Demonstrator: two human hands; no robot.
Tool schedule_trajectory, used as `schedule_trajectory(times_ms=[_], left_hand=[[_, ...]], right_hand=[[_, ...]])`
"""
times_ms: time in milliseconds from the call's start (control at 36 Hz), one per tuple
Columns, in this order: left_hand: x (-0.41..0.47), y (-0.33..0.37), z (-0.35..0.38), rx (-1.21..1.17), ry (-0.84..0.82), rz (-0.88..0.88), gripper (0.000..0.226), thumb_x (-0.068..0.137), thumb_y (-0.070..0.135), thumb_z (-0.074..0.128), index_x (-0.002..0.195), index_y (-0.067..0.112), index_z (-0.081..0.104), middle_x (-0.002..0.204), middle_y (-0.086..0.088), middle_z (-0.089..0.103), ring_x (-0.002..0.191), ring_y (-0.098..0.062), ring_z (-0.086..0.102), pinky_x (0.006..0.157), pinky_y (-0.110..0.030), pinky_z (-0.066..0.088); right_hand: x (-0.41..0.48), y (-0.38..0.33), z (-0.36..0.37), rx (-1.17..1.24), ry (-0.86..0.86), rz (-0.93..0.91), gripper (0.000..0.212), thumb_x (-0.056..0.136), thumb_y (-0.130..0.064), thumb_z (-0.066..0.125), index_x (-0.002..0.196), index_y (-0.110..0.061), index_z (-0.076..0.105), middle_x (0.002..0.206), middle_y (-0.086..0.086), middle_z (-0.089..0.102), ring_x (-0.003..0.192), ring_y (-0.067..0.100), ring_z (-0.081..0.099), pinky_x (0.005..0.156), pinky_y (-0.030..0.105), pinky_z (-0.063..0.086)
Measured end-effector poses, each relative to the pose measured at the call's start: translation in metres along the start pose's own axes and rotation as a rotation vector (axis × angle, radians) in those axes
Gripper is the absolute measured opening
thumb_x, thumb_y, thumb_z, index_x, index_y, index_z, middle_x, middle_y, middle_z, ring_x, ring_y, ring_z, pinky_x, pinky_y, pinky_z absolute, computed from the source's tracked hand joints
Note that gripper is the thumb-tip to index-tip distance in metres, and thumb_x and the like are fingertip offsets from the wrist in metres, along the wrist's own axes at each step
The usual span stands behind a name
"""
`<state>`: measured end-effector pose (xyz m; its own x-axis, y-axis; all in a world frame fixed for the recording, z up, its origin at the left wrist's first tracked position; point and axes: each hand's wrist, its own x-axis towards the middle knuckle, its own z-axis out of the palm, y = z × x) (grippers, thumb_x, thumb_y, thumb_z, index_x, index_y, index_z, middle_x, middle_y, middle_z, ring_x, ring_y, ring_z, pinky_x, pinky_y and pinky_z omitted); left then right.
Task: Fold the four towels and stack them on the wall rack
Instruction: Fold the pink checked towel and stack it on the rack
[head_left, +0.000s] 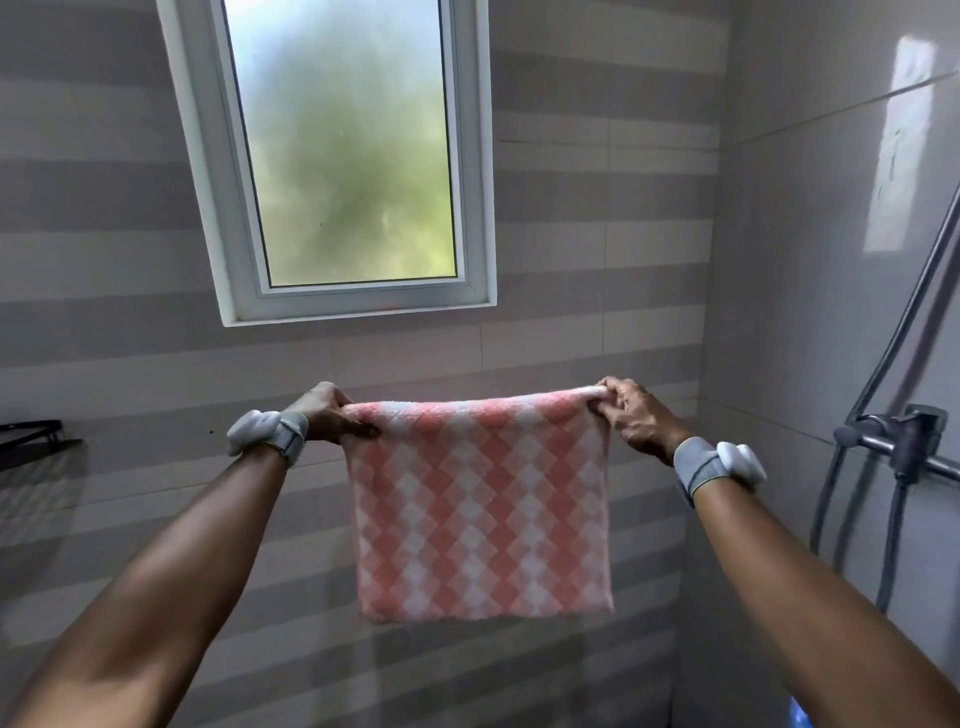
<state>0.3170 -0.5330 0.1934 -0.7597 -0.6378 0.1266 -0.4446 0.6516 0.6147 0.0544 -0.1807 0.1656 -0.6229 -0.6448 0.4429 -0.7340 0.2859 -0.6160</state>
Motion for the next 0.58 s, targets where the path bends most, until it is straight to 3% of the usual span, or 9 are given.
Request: schedule_trajectory(times_ms=[83,139,194,278,361,417,472,500,583], left_hand=[[0.000,0.006,-0.002,-0.153,0.036,0.039,0.038,0.065,0.028,0.091,0.082,-0.002,0.073,0.071,-0.009,0.064,0.067,-0.019,0.063,0.069,-0.038,0.061],[-0.002,0.011,-0.006,-0.157,0.096,0.125,0.045,0.064,0.042,0.089,0.075,0.003,0.069,0.067,-0.007,0.060,0.065,-0.017,0.056,0.062,-0.033,0.053],[-0.010,0.014,-0.006,-0.194,0.087,0.206,0.048,0.063,0.049,0.085,0.080,0.006,0.071,0.072,-0.006,0.065,0.068,-0.015,0.056,0.065,-0.033,0.049],[-0.027,0.018,-0.004,-0.312,-0.126,0.240,0.041,0.068,0.036,0.084,0.090,0.004,0.071,0.077,-0.005,0.065,0.074,-0.014,0.058,0.070,-0.032,0.049],[-0.032,0.025,-0.004,-0.371,0.007,0.321,0.031,0.073,0.030,0.083,0.085,0.007,0.066,0.075,-0.002,0.060,0.073,-0.014,0.055,0.062,-0.028,0.049],[-0.031,0.034,-0.004,-0.661,0.169,0.347,0.024,0.082,0.021,0.078,0.101,0.012,0.065,0.090,-0.003,0.068,0.084,-0.016,0.063,0.066,-0.025,0.054],[-0.035,0.041,-0.002,-0.978,0.039,0.313,0.049,0.076,0.024,0.082,0.119,0.019,0.059,0.107,-0.006,0.071,0.095,-0.019,0.069,0.074,-0.030,0.058],[-0.042,0.040,0.004,-0.965,-0.085,0.269,0.063,0.069,0.027,0.087,0.124,0.016,0.057,0.112,-0.008,0.071,0.097,-0.021,0.069,0.075,-0.034,0.059],[-0.057,0.037,0.020,-0.571,-0.370,0.141,0.053,0.073,0.008,0.083,0.121,0.004,0.061,0.117,-0.014,0.070,0.106,-0.028,0.068,0.087,-0.040,0.058]], right_hand=[[-0.007,-0.016,-0.006,0.440,0.156,-0.033,0.008,0.098,-0.021,0.062,0.093,-0.015,0.058,0.083,0.002,0.063,0.077,0.015,0.057,0.065,0.019,0.048],[-0.012,-0.021,-0.012,0.662,0.162,-0.061,0.032,0.088,-0.027,0.075,0.112,-0.017,0.056,0.096,0.001,0.068,0.083,0.012,0.065,0.073,0.024,0.056],[-0.022,-0.018,-0.014,0.538,0.023,-0.078,0.055,0.077,-0.020,0.086,0.122,-0.019,0.055,0.106,-0.004,0.070,0.092,0.007,0.068,0.079,0.023,0.057],[-0.030,-0.007,-0.007,0.323,-0.128,-0.007,0.045,0.072,-0.012,0.088,0.112,-0.019,0.068,0.103,-0.003,0.074,0.099,0.016,0.071,0.087,0.030,0.059],[-0.029,-0.010,-0.014,0.442,0.063,-0.031,0.040,0.076,-0.019,0.086,0.111,-0.018,0.067,0.100,-0.002,0.075,0.096,0.023,0.072,0.077,0.029,0.061],[-0.027,-0.018,-0.023,0.642,0.193,-0.054,0.052,0.076,-0.023,0.086,0.120,-0.018,0.058,0.107,0.001,0.072,0.095,0.021,0.072,0.074,0.035,0.061],[-0.028,-0.024,-0.029,0.656,0.122,-0.085,0.065,0.074,-0.023,0.087,0.128,-0.022,0.051,0.117,-0.001,0.068,0.102,0.015,0.069,0.079,0.036,0.060],[-0.031,-0.023,-0.028,0.608,0.016,-0.086,0.067,0.073,-0.022,0.088,0.130,-0.023,0.053,0.119,-0.001,0.068,0.106,0.015,0.068,0.083,0.036,0.060],[-0.038,-0.020,-0.027,0.470,-0.155,-0.009,0.060,0.068,-0.023,0.091,0.122,-0.020,0.065,0.113,-0.001,0.074,0.104,0.019,0.070,0.088,0.040,0.059]])
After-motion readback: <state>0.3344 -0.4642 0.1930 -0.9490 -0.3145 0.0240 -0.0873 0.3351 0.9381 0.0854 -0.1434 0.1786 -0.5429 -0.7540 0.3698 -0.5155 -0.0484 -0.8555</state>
